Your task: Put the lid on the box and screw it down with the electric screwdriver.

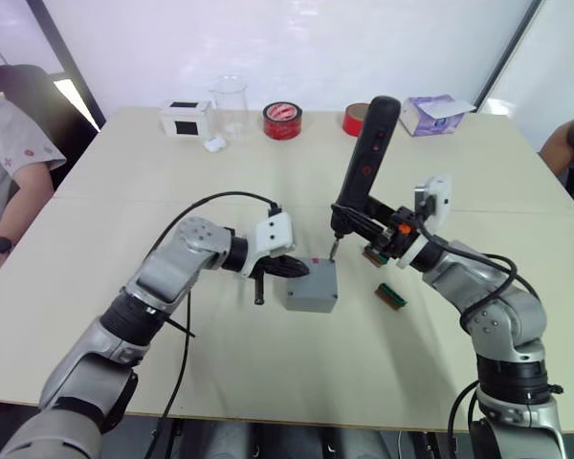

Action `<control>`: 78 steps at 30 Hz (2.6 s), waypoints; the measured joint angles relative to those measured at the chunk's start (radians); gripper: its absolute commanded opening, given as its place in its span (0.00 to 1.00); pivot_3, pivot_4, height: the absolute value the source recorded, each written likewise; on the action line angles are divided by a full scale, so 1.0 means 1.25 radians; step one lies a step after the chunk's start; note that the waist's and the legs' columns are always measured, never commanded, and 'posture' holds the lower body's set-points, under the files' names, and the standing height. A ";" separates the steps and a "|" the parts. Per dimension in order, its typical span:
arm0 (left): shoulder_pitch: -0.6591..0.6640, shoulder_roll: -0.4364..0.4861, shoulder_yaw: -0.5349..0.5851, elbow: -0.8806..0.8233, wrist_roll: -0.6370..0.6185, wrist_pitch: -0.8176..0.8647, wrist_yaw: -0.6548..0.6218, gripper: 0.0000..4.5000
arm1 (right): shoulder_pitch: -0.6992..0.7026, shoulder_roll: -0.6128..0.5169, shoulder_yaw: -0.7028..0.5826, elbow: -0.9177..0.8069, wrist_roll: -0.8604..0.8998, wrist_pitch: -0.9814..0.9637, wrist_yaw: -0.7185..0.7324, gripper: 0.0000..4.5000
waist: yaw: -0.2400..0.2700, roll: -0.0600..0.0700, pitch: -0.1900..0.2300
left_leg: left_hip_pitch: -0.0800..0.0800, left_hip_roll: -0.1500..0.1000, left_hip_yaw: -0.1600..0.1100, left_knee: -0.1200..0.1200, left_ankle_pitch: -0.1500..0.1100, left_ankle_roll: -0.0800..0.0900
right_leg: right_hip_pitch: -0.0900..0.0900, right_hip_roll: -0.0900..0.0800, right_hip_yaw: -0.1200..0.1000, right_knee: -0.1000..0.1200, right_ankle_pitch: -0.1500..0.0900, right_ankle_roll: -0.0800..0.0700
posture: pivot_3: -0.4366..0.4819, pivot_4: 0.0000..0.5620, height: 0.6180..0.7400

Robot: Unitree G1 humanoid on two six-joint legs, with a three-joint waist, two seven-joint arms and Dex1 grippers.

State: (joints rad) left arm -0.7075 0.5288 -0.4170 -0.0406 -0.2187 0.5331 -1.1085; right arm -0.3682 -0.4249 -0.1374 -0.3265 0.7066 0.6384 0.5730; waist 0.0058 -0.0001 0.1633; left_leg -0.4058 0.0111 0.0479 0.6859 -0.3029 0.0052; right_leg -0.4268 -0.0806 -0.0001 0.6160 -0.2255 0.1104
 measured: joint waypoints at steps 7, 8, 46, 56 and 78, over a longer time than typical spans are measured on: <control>0.001 -0.003 0.000 0.000 0.003 0.000 -0.001 0.00 | 0.005 -0.021 0.009 0.000 -0.010 0.009 0.011 0.39 | 0.002 -0.001 -0.001 | 0.001 0.000 0.000 0.000 0.000 0.000 | 0.001 0.000 0.000 0.000 0.000 0.000 | 0.48 0.27 1.00; 0.001 -0.003 0.000 0.000 0.003 0.000 -0.001 0.00 | 0.006 -0.022 0.008 0.000 -0.010 0.010 0.011 0.39 | 0.002 -0.001 -0.001 | 0.001 0.000 0.000 0.000 0.000 0.000 | 0.001 0.000 0.000 0.000 0.000 0.000 | 0.48 0.27 1.00; 0.034 -0.031 -0.002 -0.002 0.035 0.003 -0.003 0.00 | 0.068 -0.012 0.086 -0.038 -0.109 -0.063 0.006 0.39 | 0.002 -0.011 -0.018 | 0.018 0.002 -0.002 -0.002 -0.003 0.005 | 0.018 0.000 0.000 -0.001 -0.005 -0.005 | 0.48 0.27 1.00; 0.053 -0.049 0.000 -0.033 0.026 0.020 0.000 0.00 | -0.062 0.001 -0.006 0.012 0.025 0.118 -0.092 0.39 | 0.001 -0.008 -0.015 | 0.013 0.003 -0.002 -0.002 -0.003 0.005 | 0.012 -0.001 0.000 0.000 -0.005 -0.006 | 0.48 0.27 1.00; 0.086 0.046 0.166 -0.244 -0.210 0.240 0.044 0.00 | -0.141 -0.492 -0.070 0.313 0.325 0.655 -0.319 0.39 | -0.015 0.002 -0.007 | -0.001 0.000 0.001 -0.002 -0.004 0.006 | -0.002 -0.003 0.001 -0.002 -0.003 -0.002 | 0.48 0.27 1.00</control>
State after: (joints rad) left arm -0.6005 0.5857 -0.2091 -0.3451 -0.4815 0.8336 -1.0530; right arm -0.5443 -1.0404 -0.2255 0.0653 1.1128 1.4575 0.1746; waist -0.0128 0.0028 0.1546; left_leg -0.4076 0.0106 0.0485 0.6836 -0.3074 0.0127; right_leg -0.4296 -0.0846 0.0007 0.6138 -0.2294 0.1074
